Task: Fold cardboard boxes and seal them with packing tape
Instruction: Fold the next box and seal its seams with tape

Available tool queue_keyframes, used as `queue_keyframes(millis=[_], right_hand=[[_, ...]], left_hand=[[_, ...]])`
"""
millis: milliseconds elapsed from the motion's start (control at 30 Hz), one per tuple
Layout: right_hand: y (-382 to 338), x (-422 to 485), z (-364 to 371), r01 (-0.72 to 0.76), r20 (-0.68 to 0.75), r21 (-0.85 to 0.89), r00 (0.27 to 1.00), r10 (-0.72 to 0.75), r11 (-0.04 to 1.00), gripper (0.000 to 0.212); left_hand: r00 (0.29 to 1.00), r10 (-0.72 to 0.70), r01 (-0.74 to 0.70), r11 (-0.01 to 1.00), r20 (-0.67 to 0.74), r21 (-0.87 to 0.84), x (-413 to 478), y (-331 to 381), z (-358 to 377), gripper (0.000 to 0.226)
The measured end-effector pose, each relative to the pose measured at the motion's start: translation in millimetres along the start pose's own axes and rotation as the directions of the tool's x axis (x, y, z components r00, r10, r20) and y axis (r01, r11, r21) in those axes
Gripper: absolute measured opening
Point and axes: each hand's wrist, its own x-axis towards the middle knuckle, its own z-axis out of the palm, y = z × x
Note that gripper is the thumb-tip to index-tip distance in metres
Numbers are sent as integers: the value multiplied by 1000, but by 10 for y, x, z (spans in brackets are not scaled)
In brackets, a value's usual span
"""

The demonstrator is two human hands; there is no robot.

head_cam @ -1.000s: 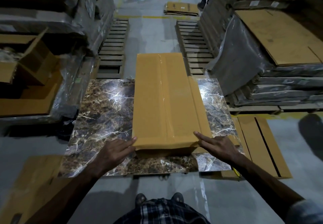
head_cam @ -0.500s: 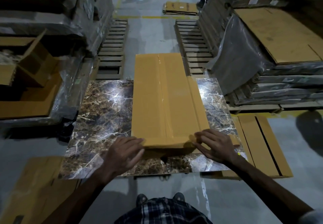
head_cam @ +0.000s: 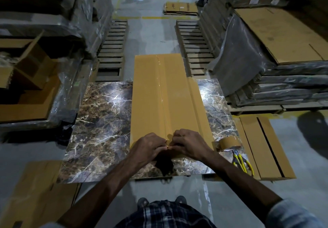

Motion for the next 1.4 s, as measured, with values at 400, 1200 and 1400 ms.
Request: queue_keyframes(millis=[400, 1200, 1400], right_hand=[[450, -504, -238, -240, 47, 234, 971, 236, 942, 15], [303, -451, -266, -425, -142, 696, 709, 691, 579, 30], [381, 233, -120, -654, 70, 634, 581, 811, 413, 80]], left_hand=[[997, 4, 16, 972, -83, 234, -582, -348, -309, 32], [638, -770, 592, 489, 2, -641, -439, -243, -263, 63], [479, -862, 723, 282, 164, -630, 117, -397, -191, 74]])
